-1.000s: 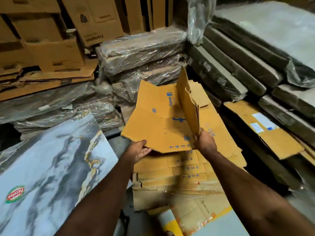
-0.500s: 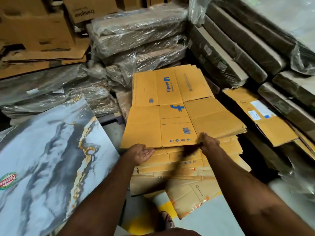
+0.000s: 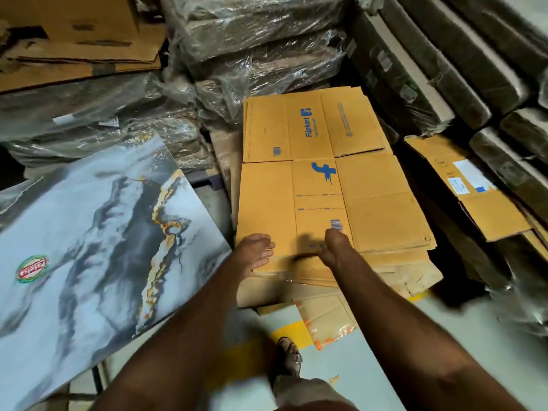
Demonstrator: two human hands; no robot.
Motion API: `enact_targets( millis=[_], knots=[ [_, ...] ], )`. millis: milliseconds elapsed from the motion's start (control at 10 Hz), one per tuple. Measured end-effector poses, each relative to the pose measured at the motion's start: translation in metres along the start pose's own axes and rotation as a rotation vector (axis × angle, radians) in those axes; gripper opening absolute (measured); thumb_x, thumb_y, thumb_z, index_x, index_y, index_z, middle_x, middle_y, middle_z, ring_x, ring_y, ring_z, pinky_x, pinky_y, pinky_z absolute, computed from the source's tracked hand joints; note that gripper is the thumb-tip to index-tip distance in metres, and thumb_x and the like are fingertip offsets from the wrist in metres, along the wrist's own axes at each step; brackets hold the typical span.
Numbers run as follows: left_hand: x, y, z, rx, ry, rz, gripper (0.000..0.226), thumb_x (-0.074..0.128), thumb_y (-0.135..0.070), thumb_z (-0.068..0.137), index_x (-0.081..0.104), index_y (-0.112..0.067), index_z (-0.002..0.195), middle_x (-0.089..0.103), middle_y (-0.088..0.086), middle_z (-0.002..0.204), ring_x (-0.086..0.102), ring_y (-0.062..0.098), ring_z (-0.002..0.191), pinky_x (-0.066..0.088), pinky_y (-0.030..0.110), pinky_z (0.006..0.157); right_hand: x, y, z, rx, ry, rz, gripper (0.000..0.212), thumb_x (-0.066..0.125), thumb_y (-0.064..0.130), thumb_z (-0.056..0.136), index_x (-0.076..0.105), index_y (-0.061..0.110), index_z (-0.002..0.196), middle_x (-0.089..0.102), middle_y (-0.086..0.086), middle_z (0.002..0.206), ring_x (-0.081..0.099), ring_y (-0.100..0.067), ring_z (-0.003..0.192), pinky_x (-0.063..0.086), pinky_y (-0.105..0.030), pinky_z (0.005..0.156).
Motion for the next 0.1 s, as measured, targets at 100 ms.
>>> enact_targets(
  millis=[100],
  knots=[
    [-0.0250,-0.0018,-0.0192,0.126,-0.011,-0.022,0.013,0.043,-0.016,0.105,0.052,-0.012,0.113,0.061,0.009,0.110,0.057,0.024,0.106,0.044,0.034,0.094,0.0316,-0.0075,-0.0273,-0.097,0.039,-0.012,0.028,0.044,0.011,0.097,0.046,0.008,0.124,0.046,-0.011,0.100,0.044,-0.021,0.077,0.043,-0.034,0.069]
  ],
)
Point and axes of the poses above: each hand's wrist, its own z-axis towards the middle knuckle, its own x-axis out of the palm, y = z × x, the point moved 3 cm from there along z, towards the middle knuckle
